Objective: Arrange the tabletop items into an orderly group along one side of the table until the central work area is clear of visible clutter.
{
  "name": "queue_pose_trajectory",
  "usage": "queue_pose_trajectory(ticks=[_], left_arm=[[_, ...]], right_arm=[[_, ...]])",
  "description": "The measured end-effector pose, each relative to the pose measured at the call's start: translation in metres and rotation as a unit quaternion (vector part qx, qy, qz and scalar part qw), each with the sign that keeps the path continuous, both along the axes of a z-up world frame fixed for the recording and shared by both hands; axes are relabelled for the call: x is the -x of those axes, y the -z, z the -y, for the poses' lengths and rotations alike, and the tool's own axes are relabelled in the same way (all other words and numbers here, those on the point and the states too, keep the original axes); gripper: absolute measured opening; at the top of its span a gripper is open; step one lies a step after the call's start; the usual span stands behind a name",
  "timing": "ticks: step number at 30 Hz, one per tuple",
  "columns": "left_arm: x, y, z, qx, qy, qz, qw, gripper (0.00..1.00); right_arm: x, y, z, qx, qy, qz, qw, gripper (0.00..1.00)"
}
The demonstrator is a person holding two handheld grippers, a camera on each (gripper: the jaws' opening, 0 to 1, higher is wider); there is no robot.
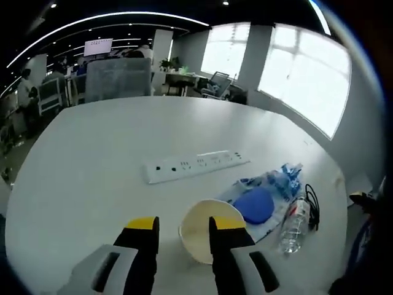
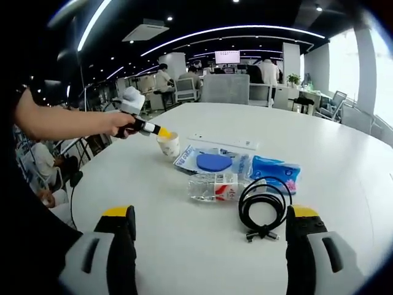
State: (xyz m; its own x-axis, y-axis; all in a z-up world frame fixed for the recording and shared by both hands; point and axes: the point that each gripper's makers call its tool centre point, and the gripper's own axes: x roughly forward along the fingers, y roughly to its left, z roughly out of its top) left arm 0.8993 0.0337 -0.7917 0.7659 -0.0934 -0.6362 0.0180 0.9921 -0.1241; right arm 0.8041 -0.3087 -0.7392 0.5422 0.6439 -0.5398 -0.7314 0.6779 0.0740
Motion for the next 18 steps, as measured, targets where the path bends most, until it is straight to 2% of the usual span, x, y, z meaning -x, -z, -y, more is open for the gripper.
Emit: queue_pose_trajectory(ticks=[5,10,15,18], left_arm=[[0.003,-0.017,0.01,-0.033,0.024,0.016,0.999,0.4],[0.005,-0.029,0.025,-0.056,0.056,0.021,0.9966,0.5],[0.008,-0.033,0.05,-0.071,0.108,0.012,0.9916,0.53],[0.011,-0.033,0.071,-0.084,0.149,0.003,0.9853,0.54]], right_arm=[[-0.001,-0.001,0.001,-0.004,0.003,0.0,1.0,0.99],[-0.003,0.001,0.004,-0.007,0.005,-0.003,1.0,0.99],[-0.003,0.002,0.004,-0.009,0.006,-0.005,0.9999,0.99],[-0.003,0.001,0.004,-0.011,0.006,-0.006,0.9999,0.99]])
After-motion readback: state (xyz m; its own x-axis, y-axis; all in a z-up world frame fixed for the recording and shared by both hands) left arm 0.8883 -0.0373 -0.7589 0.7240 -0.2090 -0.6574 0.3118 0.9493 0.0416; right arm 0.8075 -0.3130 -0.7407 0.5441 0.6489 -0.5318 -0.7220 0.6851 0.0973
